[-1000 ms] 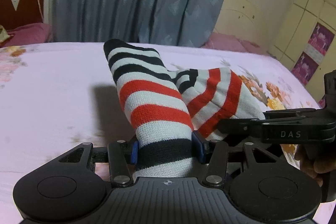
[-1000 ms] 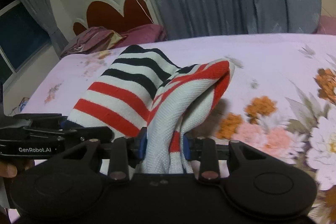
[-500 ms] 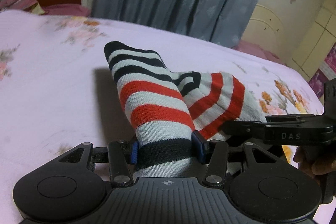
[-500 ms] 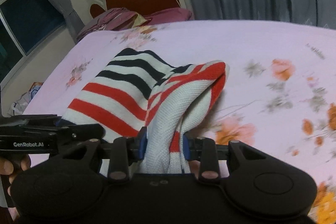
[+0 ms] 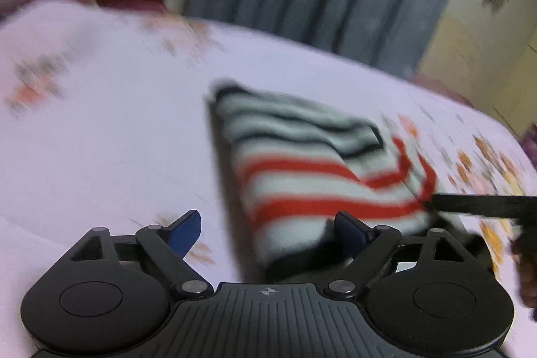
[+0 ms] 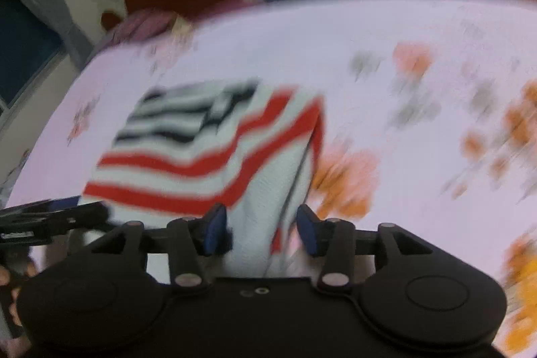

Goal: Fold small clothes
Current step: 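Lay the folded edge down onto the stack and open both grippers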

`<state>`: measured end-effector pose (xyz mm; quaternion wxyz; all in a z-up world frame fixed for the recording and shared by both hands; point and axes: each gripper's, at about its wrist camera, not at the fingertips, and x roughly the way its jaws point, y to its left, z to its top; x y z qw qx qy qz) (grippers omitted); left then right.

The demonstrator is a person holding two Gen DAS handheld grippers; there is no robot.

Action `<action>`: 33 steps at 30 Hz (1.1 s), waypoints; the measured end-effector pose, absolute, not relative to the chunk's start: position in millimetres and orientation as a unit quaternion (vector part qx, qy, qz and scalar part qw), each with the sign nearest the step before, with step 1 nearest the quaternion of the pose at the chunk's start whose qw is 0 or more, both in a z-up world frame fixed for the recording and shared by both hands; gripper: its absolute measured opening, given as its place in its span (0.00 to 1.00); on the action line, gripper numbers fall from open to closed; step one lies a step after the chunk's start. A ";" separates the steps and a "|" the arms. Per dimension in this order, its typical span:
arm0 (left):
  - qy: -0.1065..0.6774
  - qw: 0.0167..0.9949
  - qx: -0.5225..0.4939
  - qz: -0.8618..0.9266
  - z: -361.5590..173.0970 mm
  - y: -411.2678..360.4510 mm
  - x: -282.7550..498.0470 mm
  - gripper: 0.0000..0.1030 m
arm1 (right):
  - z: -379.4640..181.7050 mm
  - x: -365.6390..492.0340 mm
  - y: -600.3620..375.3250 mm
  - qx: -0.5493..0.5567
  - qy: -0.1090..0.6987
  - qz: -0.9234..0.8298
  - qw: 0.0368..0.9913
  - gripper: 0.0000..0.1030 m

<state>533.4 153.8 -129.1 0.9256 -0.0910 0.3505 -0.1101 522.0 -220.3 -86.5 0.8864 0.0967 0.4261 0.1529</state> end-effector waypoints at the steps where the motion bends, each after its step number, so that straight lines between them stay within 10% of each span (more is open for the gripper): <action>1: 0.337 0.931 -0.087 -0.115 -123.5 156.0 534.7 0.77 | -77.5 519.2 -223.7 0.091 0.410 0.148 0.895 0.44; 4: 0.338 0.928 -0.068 -0.138 -119.3 148.2 557.6 0.51 | -64.4 538.9 -224.2 0.070 0.396 0.162 0.901 0.33; 8: 0.367 0.917 -0.042 -0.149 -136.5 124.8 592.5 0.51 | -81.3 565.6 -207.6 0.005 0.419 0.177 0.891 0.19; 33: 0.336 0.923 0.030 -0.186 -112.5 97.6 516.2 0.51 | -76.8 502.0 -254.1 -0.059 0.415 0.142 0.897 0.14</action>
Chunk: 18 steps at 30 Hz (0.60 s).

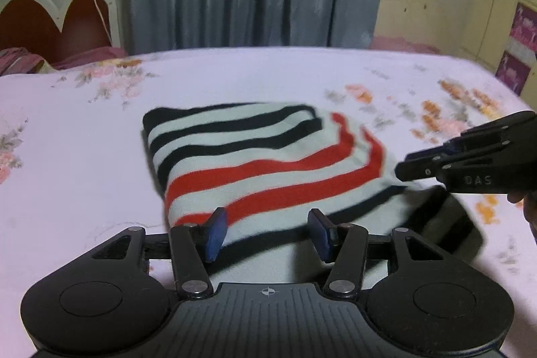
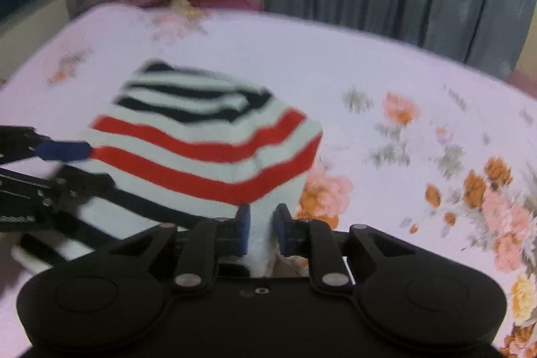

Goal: Fold small clothes

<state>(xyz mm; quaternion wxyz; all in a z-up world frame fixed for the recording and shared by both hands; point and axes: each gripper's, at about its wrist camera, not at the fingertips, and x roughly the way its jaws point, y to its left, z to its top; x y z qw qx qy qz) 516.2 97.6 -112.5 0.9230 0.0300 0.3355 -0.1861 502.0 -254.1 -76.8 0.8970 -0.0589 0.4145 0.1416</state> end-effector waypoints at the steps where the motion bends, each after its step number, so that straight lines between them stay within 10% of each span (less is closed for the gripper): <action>1: 0.333 0.924 0.028 -0.186 -108.9 97.4 507.2 0.51 | -69.2 493.4 -258.5 -0.058 0.404 0.150 0.901 0.14; 18: 0.361 0.914 0.034 -0.179 -139.3 81.6 432.4 0.51 | -103.3 433.4 -275.9 -0.132 0.435 0.169 0.874 0.00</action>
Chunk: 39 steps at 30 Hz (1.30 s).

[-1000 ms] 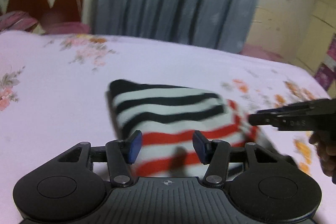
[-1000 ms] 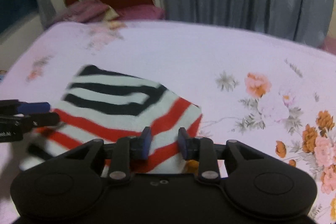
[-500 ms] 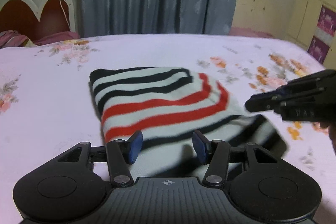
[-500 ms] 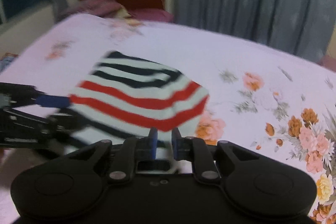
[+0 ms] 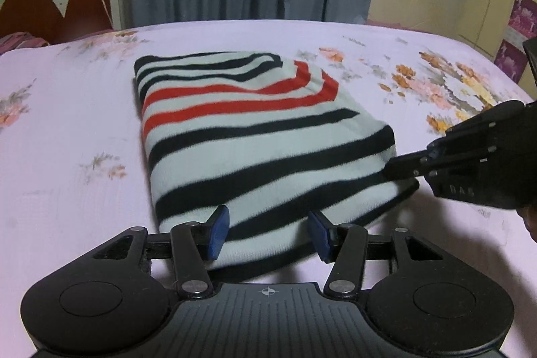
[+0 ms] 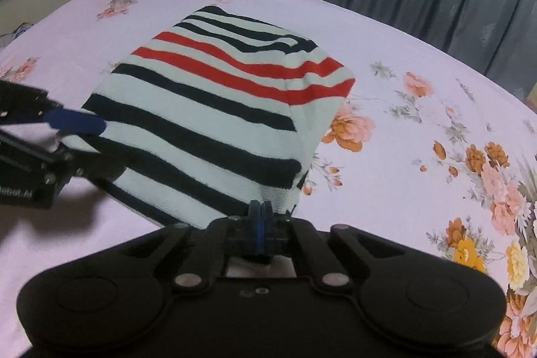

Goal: Fold small clothes

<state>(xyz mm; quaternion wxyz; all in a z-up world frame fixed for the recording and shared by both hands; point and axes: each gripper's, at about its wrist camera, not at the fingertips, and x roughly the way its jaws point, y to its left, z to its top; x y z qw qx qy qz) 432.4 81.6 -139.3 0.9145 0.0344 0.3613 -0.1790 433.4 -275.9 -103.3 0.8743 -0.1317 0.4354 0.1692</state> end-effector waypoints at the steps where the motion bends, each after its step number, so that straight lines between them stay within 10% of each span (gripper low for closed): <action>1: 0.362 0.915 0.035 -0.177 -140.3 81.6 430.3 0.51 | -103.4 433.5 -277.1 -0.128 0.436 0.169 0.874 0.00; 25: 0.361 0.923 0.046 -0.125 -146.1 67.2 423.3 0.53 | -111.2 430.0 -269.5 -0.129 0.425 0.148 0.883 0.03; 28: 0.335 0.935 0.042 -0.110 -130.2 69.0 402.2 0.77 | -96.2 418.5 -279.6 -0.085 0.417 0.141 0.894 0.50; 29: 0.317 0.943 0.044 -0.094 -123.9 69.4 390.2 0.97 | -89.7 409.7 -282.7 -0.080 0.403 0.129 0.903 0.84; 39: 0.278 0.958 0.016 -0.064 -89.9 77.9 313.3 1.00 | -44.6 325.5 -307.2 -0.037 0.351 0.109 0.929 0.86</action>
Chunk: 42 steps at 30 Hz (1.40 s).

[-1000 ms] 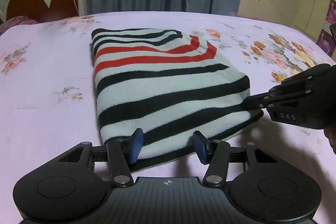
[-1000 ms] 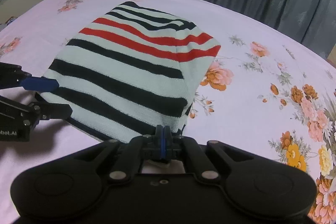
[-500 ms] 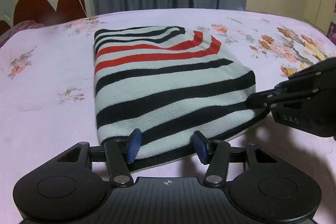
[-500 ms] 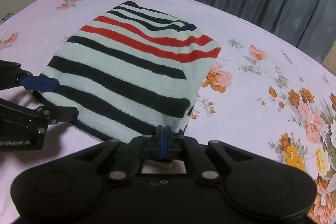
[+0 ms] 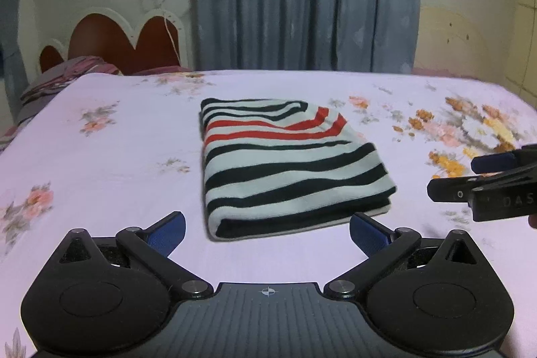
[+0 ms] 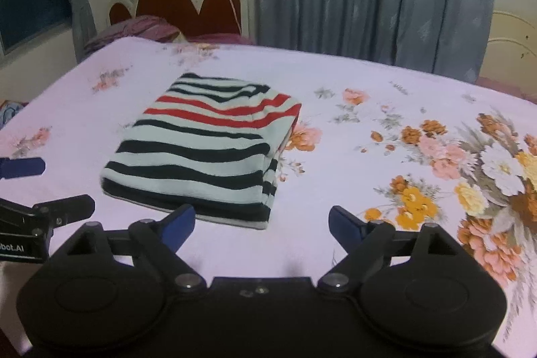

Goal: Fold small clothes

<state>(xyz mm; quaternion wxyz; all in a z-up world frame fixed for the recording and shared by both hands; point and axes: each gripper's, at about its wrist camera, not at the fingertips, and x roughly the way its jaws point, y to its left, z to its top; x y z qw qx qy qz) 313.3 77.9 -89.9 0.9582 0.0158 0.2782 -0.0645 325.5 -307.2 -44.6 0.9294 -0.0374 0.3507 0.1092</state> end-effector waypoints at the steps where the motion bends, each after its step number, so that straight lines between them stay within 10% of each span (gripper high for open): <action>1: 0.275 0.959 0.010 -0.064 -87.1 78.9 307.7 1.00 | -41.6 319.5 -307.5 -0.036 0.346 0.108 0.931 0.88; 42: 0.209 0.975 -0.035 -0.063 -2.3 62.7 122.5 1.00 | 47.1 150.1 -338.7 -0.018 0.269 0.055 0.961 0.99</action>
